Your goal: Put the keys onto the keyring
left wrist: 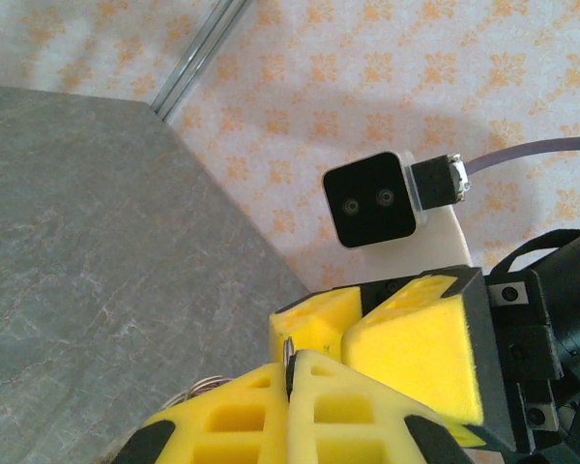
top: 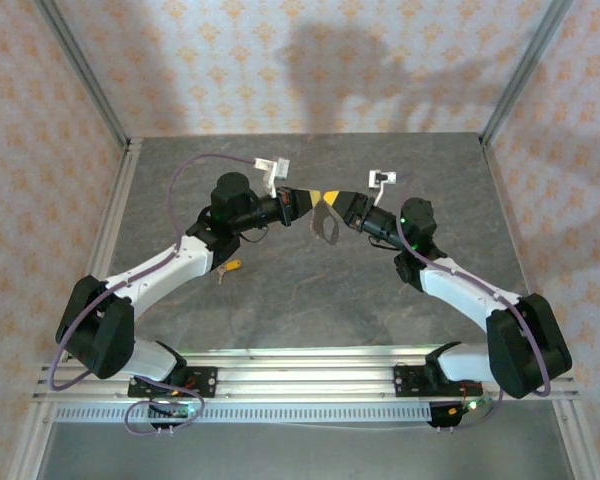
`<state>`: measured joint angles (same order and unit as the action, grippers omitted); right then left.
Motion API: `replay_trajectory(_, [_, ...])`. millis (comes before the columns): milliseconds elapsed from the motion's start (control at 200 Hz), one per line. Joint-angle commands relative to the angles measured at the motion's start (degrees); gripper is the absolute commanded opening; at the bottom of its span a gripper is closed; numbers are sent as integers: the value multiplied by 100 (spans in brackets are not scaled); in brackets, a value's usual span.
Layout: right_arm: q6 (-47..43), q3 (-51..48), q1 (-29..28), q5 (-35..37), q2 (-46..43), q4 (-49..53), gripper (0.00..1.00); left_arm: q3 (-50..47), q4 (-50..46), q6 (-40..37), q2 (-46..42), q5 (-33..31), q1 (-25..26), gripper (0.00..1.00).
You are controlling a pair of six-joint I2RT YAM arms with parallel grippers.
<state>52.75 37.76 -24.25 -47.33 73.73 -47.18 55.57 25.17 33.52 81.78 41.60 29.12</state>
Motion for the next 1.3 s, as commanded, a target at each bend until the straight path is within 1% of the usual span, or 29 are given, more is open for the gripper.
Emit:
replay_trajectory(0, [-28, -27, -50, -40, -157, -222, 26, 245, 335, 14, -70, 49, -12, 0])
replay_trajectory(570, [-63, 245, -63, 14, -82, -193, 22, 191, 401, 89, 6, 126, -3, 0])
replay_trajectory(811, [-81, 337, -71, 3, -49, -143, 17, 164, 426, 102, 5, 159, -2, 0])
replay_trajectory(1211, [-107, 412, -72, 40, 37, -107, 19, 156, 445, 120, 75, 249, 43, 0])
replay_trajectory(1296, [-116, 417, -73, 27, 55, -107, 18, 158, 436, 112, 74, 251, 53, 0])
